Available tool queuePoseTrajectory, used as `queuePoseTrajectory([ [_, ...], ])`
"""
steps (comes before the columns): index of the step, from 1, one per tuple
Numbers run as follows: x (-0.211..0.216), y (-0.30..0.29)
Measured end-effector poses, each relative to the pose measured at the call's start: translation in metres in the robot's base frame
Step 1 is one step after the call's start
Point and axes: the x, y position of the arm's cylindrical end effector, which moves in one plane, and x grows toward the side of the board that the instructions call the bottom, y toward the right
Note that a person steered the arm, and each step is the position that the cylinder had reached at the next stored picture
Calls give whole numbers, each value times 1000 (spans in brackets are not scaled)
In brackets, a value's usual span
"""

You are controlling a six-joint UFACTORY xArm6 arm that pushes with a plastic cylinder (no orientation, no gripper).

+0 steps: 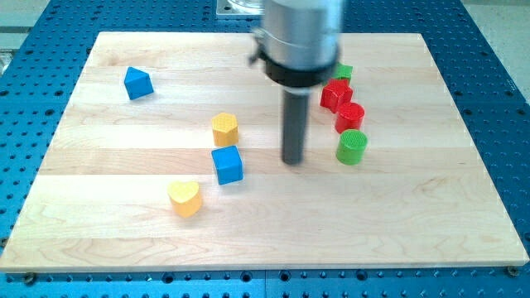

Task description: Add the triangle in a right side row of the blocks

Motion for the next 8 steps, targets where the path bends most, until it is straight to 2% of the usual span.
queuePoseTrajectory([
  [1,67,-16],
  [2,102,-95],
  [3,99,-201],
  [4,71,-228],
  [6,41,-151],
  [7,41,-134],
  [8,-14,-196],
])
